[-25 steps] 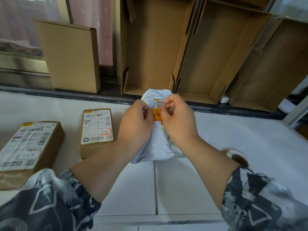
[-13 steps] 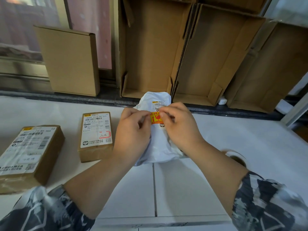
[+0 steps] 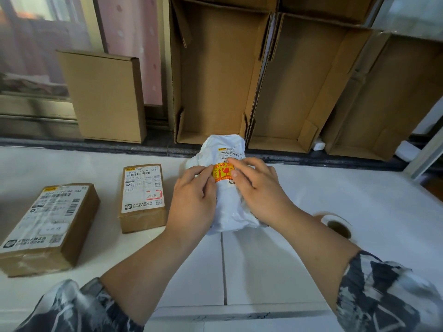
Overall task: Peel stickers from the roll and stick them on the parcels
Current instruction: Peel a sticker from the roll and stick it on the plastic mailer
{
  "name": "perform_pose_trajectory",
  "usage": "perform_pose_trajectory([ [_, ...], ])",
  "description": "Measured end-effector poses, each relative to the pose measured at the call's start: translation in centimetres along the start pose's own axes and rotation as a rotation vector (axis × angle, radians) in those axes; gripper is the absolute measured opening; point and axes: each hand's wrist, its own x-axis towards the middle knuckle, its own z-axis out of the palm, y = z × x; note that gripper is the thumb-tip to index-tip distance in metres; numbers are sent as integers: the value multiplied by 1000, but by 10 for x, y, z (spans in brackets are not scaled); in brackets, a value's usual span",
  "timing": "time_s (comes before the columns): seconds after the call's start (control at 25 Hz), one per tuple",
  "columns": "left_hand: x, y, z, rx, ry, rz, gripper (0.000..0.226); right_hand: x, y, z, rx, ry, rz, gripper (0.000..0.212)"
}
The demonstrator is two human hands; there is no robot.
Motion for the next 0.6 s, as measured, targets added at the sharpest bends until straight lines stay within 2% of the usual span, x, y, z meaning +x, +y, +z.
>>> perform_pose_trajectory([
  [0.12, 0, 12, -13, 75, 124, 19, 46, -3, 2, -22, 2, 153, -113, 40],
  [0.2, -18, 21, -26, 125, 253, 110, 41, -7, 8, -57, 156, 351, -65, 33],
  [0.28, -52, 39, -31, 58, 264, 234, 36, -25, 19, -90, 229, 505, 53, 25],
  [0.32, -71, 44, -28, 14, 222, 302, 34, -39, 24, -97, 222, 512, 118, 20],
  [0.4, -108, 46, -12, -102, 35, 405, 28, -72, 39, -91, 111, 410, 235, 6],
  [0.44, -121, 43, 0, -147, -77, 439, 26, -91, 46, -80, -35, 346, 275, 6],
  [0.48, -129, 41, 13, -160, -182, 443, 25, -111, 52, -68, -222, 301, 289, 17],
  [0.56, -132, 43, 35, -129, -395, 319, 24, -142, 68, -49, -534, 335, 241, 34],
  [0.6, -131, 46, 46, -96, -477, 233, 29, -151, 76, -44, -611, 373, 211, 37],
])
